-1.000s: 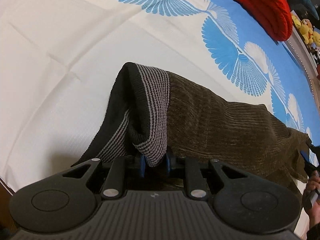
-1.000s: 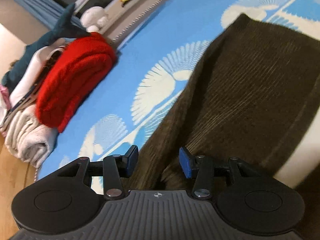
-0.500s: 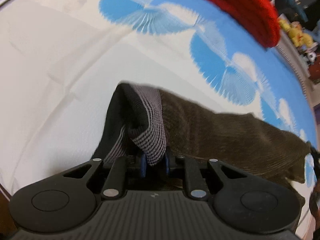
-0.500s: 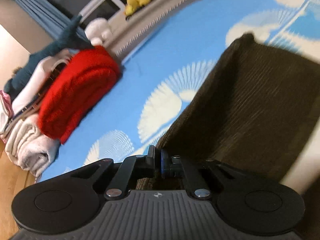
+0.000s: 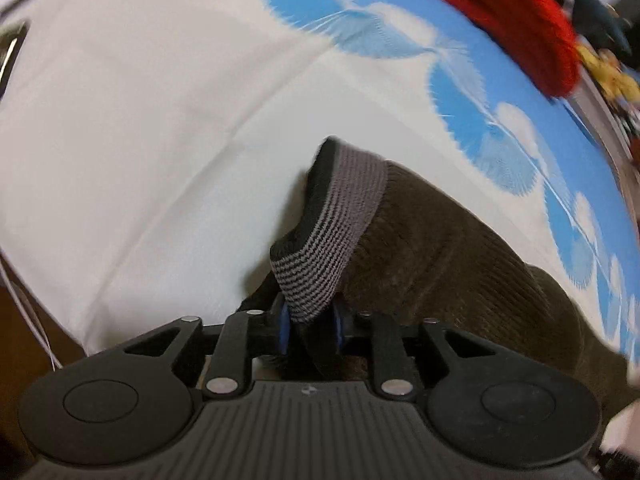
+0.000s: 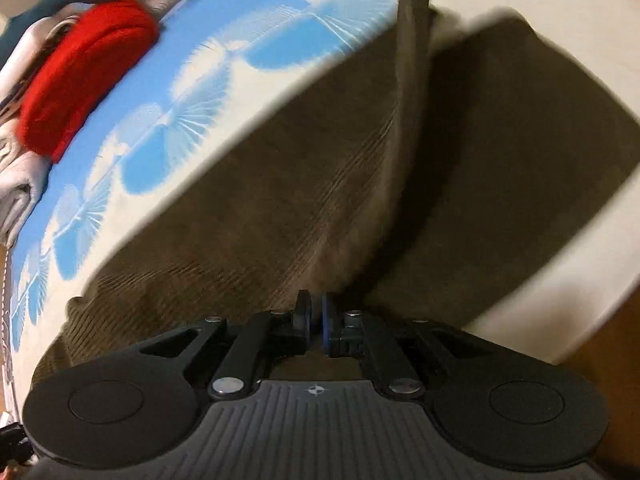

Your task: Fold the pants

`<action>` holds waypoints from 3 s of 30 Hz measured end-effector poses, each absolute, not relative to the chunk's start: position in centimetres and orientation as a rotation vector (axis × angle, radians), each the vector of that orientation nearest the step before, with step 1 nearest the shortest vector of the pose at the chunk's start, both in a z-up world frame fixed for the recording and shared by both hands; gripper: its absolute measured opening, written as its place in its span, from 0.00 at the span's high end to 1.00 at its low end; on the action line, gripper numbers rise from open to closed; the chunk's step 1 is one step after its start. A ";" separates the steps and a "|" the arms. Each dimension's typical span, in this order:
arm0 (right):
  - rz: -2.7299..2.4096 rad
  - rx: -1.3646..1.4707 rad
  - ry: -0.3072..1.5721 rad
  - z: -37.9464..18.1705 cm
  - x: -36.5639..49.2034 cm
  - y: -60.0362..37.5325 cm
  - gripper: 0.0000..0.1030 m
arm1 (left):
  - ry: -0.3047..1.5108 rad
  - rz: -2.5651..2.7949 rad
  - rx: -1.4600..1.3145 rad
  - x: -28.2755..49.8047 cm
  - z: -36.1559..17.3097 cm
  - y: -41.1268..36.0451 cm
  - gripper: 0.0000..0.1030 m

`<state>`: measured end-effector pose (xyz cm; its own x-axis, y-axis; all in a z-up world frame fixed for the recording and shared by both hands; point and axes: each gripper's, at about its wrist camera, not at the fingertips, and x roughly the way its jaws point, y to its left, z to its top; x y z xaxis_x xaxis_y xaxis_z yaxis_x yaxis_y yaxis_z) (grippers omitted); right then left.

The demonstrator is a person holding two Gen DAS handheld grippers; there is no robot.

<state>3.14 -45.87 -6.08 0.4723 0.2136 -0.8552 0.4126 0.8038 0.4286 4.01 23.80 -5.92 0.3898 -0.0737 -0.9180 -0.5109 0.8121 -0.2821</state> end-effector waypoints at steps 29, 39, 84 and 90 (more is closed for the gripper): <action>-0.634 0.912 0.709 -11.0 8.4 -67.2 0.88 | 1.170 0.323 -0.580 7.2 -7.7 22.8 0.74; -0.471 0.846 0.129 2.5 2.4 -65.2 0.90 | 0.946 0.244 -0.686 5.6 -4.4 23.8 0.82; -0.491 0.746 1.064 -9.3 4.9 -68.0 0.68 | 1.258 -0.018 -0.041 6.8 -6.2 12.9 0.44; -0.525 0.718 0.735 -6.1 4.7 -69.5 0.63 | 1.209 0.031 -0.131 7.5 -5.3 14.0 0.43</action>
<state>4.68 -69.49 -6.06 0.6353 -0.1799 -0.7511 0.6519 0.6463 0.3967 7.53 13.99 -5.26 0.3546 -0.0461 -0.9339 -0.0936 0.9920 -0.0845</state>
